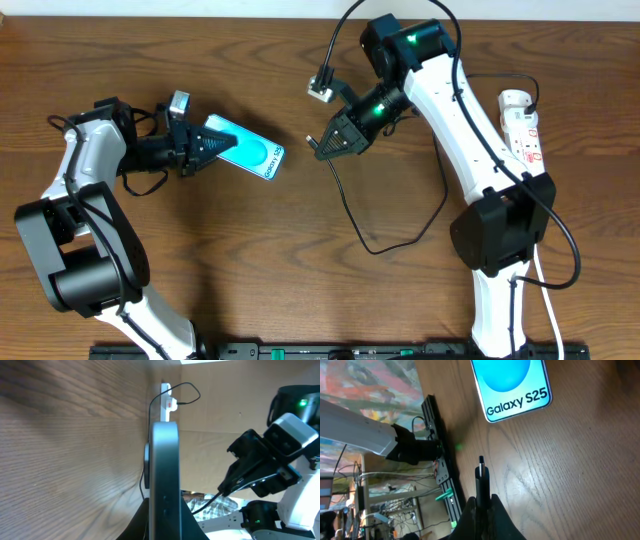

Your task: Plug charger to phone and switch on socket

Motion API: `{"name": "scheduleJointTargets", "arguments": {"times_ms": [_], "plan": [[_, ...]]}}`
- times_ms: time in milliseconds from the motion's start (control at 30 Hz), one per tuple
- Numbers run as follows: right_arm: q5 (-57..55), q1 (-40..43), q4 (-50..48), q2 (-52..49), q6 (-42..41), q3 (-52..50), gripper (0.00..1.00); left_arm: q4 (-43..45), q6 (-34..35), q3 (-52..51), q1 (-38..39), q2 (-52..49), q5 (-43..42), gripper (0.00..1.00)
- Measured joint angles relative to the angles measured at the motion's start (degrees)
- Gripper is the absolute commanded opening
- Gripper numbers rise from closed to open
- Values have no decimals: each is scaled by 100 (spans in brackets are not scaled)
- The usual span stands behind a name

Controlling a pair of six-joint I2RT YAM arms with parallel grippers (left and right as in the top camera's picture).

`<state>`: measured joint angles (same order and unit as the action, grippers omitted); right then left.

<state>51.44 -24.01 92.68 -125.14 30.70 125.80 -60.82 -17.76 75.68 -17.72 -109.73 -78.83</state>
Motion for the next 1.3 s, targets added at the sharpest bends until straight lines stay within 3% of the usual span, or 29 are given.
{"name": "scheduleJointTargets", "arguments": {"times_ms": [967, 1167, 1300], "plan": [[-192, 0, -310, -11, -348, -74, 1, -160, 254, 0, 0, 0, 164, 7], [-1064, 0, -782, -11, -1443, -76, 1, -162, 254, 0, 0, 0, 162, 7], [-2645, 2, -866, -11, -2837, -79, 1, -162, 254, 0, 0, 0, 144, 7]]}}
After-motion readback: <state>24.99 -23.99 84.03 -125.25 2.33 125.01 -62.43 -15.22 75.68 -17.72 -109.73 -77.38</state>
